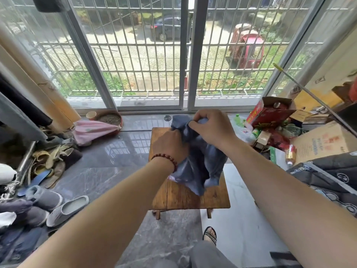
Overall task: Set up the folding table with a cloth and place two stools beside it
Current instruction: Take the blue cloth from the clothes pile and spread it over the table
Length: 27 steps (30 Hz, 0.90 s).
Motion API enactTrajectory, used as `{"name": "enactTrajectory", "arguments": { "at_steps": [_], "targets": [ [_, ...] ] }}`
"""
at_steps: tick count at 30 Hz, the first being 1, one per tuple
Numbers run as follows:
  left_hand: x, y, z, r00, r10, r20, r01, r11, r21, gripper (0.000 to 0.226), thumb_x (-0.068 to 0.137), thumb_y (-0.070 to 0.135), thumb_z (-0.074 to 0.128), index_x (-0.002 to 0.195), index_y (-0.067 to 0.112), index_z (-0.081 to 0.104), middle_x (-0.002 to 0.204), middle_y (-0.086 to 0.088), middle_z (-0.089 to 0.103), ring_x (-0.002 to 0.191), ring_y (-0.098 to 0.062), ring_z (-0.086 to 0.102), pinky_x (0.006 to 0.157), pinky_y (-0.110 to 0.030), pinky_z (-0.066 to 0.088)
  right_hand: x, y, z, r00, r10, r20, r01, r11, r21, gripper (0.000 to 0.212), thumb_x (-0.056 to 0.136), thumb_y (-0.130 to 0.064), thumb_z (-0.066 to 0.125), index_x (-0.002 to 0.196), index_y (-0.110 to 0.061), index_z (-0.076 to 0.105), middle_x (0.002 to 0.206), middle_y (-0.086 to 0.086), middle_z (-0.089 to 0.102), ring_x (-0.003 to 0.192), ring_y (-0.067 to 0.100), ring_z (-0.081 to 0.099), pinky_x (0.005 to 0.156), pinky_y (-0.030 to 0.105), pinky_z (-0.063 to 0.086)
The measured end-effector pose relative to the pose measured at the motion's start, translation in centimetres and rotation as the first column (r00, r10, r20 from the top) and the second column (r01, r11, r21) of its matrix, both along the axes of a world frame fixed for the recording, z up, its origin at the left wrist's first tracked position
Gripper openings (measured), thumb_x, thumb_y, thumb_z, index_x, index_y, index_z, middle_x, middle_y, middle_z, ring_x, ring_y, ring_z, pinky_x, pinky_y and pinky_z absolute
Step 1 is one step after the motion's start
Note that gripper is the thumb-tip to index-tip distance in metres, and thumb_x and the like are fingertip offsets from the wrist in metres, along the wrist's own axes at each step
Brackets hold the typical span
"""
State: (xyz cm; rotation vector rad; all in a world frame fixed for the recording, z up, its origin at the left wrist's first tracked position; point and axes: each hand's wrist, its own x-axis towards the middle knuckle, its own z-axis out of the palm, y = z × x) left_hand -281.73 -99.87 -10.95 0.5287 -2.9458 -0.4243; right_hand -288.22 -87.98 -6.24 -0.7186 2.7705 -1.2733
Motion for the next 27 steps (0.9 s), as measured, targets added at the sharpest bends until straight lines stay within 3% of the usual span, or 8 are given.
{"name": "enactTrajectory", "arguments": {
  "at_steps": [3,5,9,12,17,20,22,27],
  "targets": [
    [-0.2,-2.5,0.3,1.0,0.027,-0.014,-0.027,0.999,0.029,0.024,0.085,0.016,0.046,0.101,0.003,0.06,0.106,-0.019,0.063,0.097,-0.037,0.059,0.07,-0.038,0.043,-1.0,1.9,-0.1,0.998,0.054,-0.019,-0.052,0.993,0.102,0.021,0.064,-0.043,0.081,0.069,-0.031,0.064,0.074,-0.014,0.064,0.079,0.011,0.059,0.061,0.019,0.036],
    [0.1,-4.6,0.8,0.994,0.102,-0.046,-0.098,0.992,0.079,0.025,0.083,0.007,0.045,0.101,-0.003,0.059,0.108,-0.024,0.061,0.101,-0.04,0.057,0.08,-0.039,0.044,-1.7,3.3,-0.4,0.996,0.09,0.015,-0.091,0.958,0.273,0.046,0.055,-0.048,0.085,0.093,-0.035,0.063,0.096,-0.006,0.066,0.094,0.018,0.059,0.069,0.025,0.039],
    [1.1,-8.4,1.3,0.961,0.242,-0.136,-0.221,0.963,0.156,0.029,0.081,-0.002,0.04,0.103,-0.004,0.059,0.111,-0.027,0.06,0.104,-0.041,0.054,0.085,-0.039,0.04,-2.8,5.2,-2.1,0.996,0.075,0.055,-0.092,0.857,0.507,0.077,0.064,-0.033,0.081,0.131,-0.024,0.044,0.123,0.011,0.057,0.109,0.032,0.054,0.075,0.029,0.038],
    [2.1,-9.6,1.5,0.938,0.286,-0.194,-0.242,0.944,0.222,0.033,0.078,-0.002,0.038,0.103,0.0,0.061,0.108,-0.028,0.062,0.101,-0.042,0.055,0.082,-0.038,0.04,-3.1,5.8,-2.5,0.999,0.049,0.0,-0.042,0.854,0.519,0.067,0.066,-0.038,0.08,0.123,-0.016,0.053,0.116,0.01,0.06,0.104,0.03,0.055,0.074,0.027,0.036],
    [3.9,-11.8,1.7,0.883,0.393,-0.257,-0.287,0.885,0.367,0.051,0.063,0.021,0.026,0.09,0.001,0.064,0.098,-0.028,0.064,0.089,-0.039,0.055,0.072,-0.035,0.036,-2.5,6.5,-2.0,0.997,0.079,0.0,-0.067,0.843,0.534,0.088,0.038,-0.089,0.057,0.094,-0.022,0.057,0.08,-0.008,0.047,0.075,0.018,0.045,0.066,0.03,0.034],
    [5.6,-13.1,1.0,0.924,0.31,-0.224,-0.252,0.934,0.253,0.046,0.076,0.044,0.03,0.064,0.009,0.058,0.074,-0.02,0.064,0.067,-0.031,0.052,0.059,-0.032,0.033,-1.7,7.1,-2.7,0.993,0.116,0.005,-0.087,0.717,0.692,0.047,0.058,-0.061,0.075,0.083,-0.027,0.054,0.078,-0.006,0.052,0.076,0.021,0.053,0.064,0.03,0.041],
    [6.8,-13.8,0.0,0.978,0.152,-0.14,-0.119,0.968,0.221,0.046,0.078,0.056,0.045,0.061,0.014,0.056,0.062,-0.007,0.059,0.062,-0.028,0.055,0.055,-0.031,0.035,-0.9,7.2,-3.7,0.998,0.06,-0.033,-0.012,0.635,0.773,0.014,0.076,-0.027,0.063,0.087,-0.019,0.06,0.091,0.005,0.063,0.088,0.028,0.062,0.065,0.029,0.042],
    [9.0,-14.2,-2.4,0.952,-0.184,0.244,0.128,0.965,0.227,0.061,0.053,0.051,0.075,0.102,0.022,0.053,0.092,0.002,0.062,0.085,-0.02,0.06,0.073,-0.031,0.046,1.4,7.7,-7.2,0.996,-0.055,0.066,-0.022,0.575,0.818,0.028,0.084,-0.013,0.048,0.109,-0.015,0.06,0.116,0.011,0.062,0.104,0.031,0.06,0.076,0.031,0.045]
  ]
}}
